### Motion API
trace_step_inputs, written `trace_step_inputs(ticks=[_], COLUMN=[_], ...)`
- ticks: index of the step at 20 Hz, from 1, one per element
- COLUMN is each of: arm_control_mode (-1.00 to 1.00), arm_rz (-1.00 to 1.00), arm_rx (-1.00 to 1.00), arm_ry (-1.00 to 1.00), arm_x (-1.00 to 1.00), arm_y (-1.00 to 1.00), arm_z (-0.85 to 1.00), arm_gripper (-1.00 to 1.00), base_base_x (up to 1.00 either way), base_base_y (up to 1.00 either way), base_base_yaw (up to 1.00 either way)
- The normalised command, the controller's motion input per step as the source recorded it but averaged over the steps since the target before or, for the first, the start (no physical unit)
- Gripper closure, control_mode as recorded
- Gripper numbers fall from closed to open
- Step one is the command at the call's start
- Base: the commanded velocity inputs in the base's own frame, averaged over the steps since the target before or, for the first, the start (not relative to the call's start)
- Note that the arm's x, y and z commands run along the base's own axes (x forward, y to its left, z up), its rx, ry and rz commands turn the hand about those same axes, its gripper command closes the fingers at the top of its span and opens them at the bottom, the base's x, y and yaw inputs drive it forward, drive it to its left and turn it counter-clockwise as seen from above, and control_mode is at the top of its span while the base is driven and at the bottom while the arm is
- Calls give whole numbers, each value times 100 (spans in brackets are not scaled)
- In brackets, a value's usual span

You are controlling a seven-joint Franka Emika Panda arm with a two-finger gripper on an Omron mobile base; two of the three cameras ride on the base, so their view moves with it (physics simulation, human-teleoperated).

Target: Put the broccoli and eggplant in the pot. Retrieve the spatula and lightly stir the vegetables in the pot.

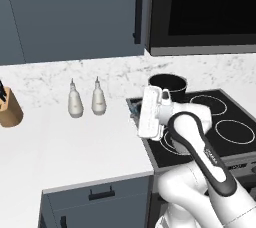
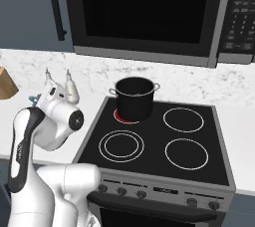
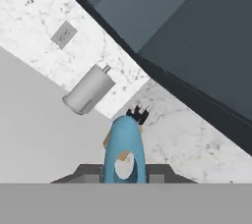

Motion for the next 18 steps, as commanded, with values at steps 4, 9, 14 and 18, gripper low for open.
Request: trace_step_inputs(ticks=[4,9,14,18], arm_control_mode=[-100,-100,-100,-100], arm_rz=[-45,-27,-1,0], arm_rx=[62,56,49,42], arm_ry=[26,19,0,-12], arm_x=[0,4,44,42], arm_y=[-49,-75,-95,-79], arm_z=[64,23,-1,0], arm_gripper=[100,100,100,100], base_base_x=[0,0,0,0], base_base_y=[0,0,0,0], base_base_yaw=[0,0,0,0])
